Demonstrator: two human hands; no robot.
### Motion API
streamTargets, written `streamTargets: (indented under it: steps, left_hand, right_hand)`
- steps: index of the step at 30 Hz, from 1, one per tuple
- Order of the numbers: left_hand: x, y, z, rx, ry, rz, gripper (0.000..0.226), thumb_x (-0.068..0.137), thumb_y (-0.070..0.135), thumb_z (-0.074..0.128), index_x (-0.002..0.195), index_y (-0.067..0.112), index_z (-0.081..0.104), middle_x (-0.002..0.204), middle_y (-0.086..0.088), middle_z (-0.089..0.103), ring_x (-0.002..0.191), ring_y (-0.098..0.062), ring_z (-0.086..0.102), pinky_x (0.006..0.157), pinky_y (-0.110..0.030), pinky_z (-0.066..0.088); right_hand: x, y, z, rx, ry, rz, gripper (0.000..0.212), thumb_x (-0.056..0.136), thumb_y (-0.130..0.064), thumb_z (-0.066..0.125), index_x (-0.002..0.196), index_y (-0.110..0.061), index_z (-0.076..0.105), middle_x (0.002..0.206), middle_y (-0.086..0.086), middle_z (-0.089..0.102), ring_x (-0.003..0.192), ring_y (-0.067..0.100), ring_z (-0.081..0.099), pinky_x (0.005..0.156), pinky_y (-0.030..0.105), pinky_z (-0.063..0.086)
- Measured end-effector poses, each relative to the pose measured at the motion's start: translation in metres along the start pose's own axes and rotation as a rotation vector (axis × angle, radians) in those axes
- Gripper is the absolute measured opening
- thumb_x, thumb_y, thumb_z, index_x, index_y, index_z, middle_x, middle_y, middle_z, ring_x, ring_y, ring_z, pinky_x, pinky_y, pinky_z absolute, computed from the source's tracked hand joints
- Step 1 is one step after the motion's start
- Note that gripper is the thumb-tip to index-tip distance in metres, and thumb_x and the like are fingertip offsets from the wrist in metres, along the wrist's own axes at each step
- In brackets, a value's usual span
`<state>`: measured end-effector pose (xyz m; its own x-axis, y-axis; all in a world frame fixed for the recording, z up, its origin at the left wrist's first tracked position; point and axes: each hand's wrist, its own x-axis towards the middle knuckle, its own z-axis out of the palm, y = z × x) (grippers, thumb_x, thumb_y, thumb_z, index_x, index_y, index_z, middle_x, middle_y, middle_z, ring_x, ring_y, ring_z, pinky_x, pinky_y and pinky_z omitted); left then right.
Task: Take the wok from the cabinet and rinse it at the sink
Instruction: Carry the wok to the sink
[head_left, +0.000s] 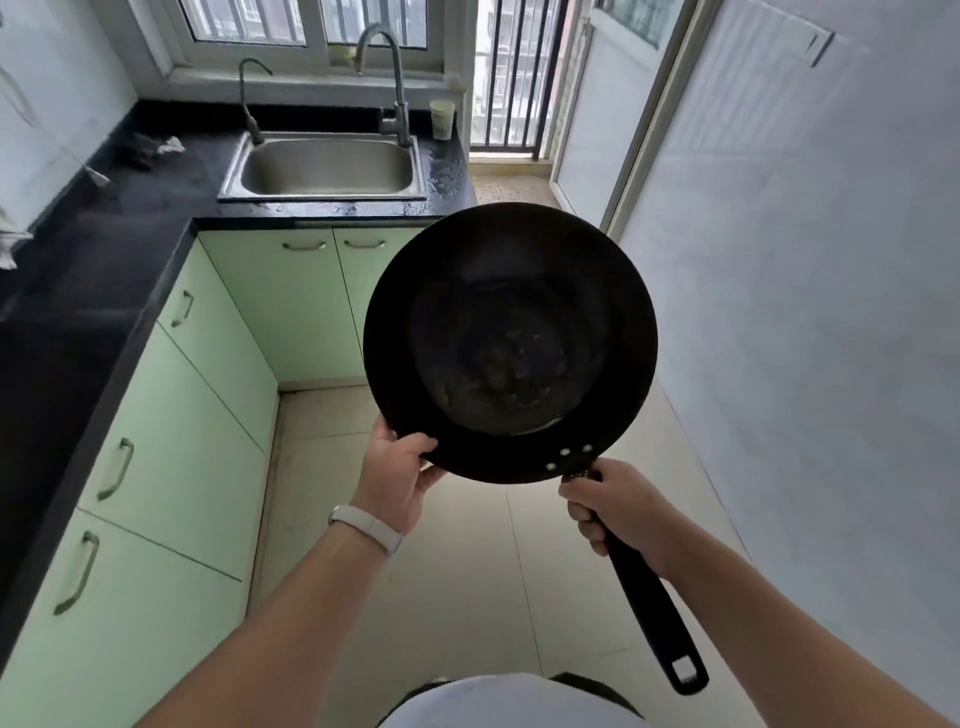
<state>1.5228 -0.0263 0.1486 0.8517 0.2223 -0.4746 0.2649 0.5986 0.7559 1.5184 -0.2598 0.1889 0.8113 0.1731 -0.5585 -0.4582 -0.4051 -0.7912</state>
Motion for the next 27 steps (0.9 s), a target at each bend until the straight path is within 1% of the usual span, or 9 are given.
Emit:
streamTargets:
  steps: [5,9,11,13,16,19,23,25,27]
  left_hand:
    - [0.048,0.032,0.015,-0.011,-0.028,0.013,0.063,0.089,-0.018,0.042,0.131,0.027,0.053,0.121,-0.008,0.064,0.099,-0.029,0.067,0.077,-0.043,0.059]
    - [0.087,0.053,0.032,0.007,-0.026,0.047,0.058,0.088,-0.018,0.043,0.12,0.028,0.058,0.11,-0.006,0.067,0.09,-0.025,0.068,0.074,-0.04,0.059]
    - [0.11,0.064,0.041,0.013,-0.022,0.073,0.057,0.088,-0.018,0.044,0.12,0.027,0.059,0.107,-0.006,0.068,0.089,-0.025,0.069,0.076,-0.041,0.059]
    - [0.136,0.076,0.052,0.01,-0.004,0.106,0.057,0.088,-0.018,0.044,0.124,0.024,0.058,0.112,-0.008,0.068,0.093,-0.028,0.069,0.08,-0.044,0.059]
    - [0.177,0.096,0.075,0.007,0.049,0.148,0.059,0.088,-0.018,0.043,0.133,0.02,0.053,0.119,-0.012,0.065,0.097,-0.03,0.068,0.081,-0.046,0.059]
    - [0.214,0.116,0.103,-0.021,0.088,0.158,0.059,0.089,-0.018,0.043,0.132,0.021,0.053,0.122,-0.013,0.064,0.103,-0.033,0.065,0.085,-0.049,0.058]
    - [0.26,0.144,0.141,-0.03,0.094,0.205,0.058,0.088,-0.018,0.042,0.132,0.018,0.054,0.121,-0.014,0.064,0.1,-0.032,0.065,0.08,-0.044,0.059]
    - [0.28,0.156,0.157,-0.04,0.09,0.235,0.059,0.088,-0.018,0.042,0.134,0.018,0.053,0.124,-0.015,0.064,0.106,-0.035,0.065,0.084,-0.046,0.059]
    - [0.296,0.169,0.17,-0.039,0.1,0.255,0.058,0.089,-0.018,0.041,0.134,0.017,0.053,0.126,-0.015,0.064,0.106,-0.034,0.065,0.086,-0.048,0.058]
  right_hand:
    - [0.043,-0.035,-0.007,0.037,0.003,-0.026,0.017,0.091,-0.006,0.055,0.076,-0.01,0.05,0.057,0.002,0.048,0.045,0.016,0.041,0.043,0.026,0.039]
    - [0.089,-0.059,-0.019,0.041,-0.031,-0.047,0.017,0.091,-0.006,0.055,0.075,-0.01,0.05,0.057,0.001,0.047,0.045,0.016,0.041,0.043,0.026,0.039]
    - [0.118,-0.072,-0.027,0.035,-0.061,-0.064,0.016,0.091,-0.006,0.055,0.077,-0.01,0.05,0.057,0.001,0.046,0.045,0.015,0.041,0.043,0.025,0.039]
    - [0.15,-0.087,-0.036,0.047,-0.096,-0.084,0.014,0.092,-0.006,0.055,0.079,-0.009,0.051,0.058,0.001,0.045,0.046,0.015,0.04,0.042,0.025,0.038]
    - [0.2,-0.116,-0.053,0.046,-0.153,-0.114,0.015,0.091,-0.005,0.055,0.077,-0.01,0.049,0.059,0.002,0.044,0.046,0.015,0.04,0.043,0.025,0.038]
    - [0.243,-0.151,-0.078,0.017,-0.201,-0.134,0.014,0.087,-0.004,0.055,0.076,-0.01,0.049,0.06,0.003,0.043,0.047,0.016,0.04,0.044,0.025,0.039]
    - [0.295,-0.196,-0.114,-0.009,-0.248,-0.177,0.012,0.083,-0.001,0.055,0.076,-0.01,0.052,0.062,0.006,0.043,0.048,0.016,0.041,0.045,0.026,0.041]
    - [0.317,-0.217,-0.127,-0.008,-0.26,-0.201,0.012,0.083,0.0,0.055,0.077,-0.01,0.053,0.061,0.005,0.043,0.048,0.015,0.042,0.045,0.026,0.041]
    - [0.334,-0.233,-0.135,0.005,-0.266,-0.212,0.012,0.085,-0.001,0.055,0.077,-0.01,0.051,0.061,0.005,0.043,0.047,0.015,0.041,0.044,0.025,0.04]
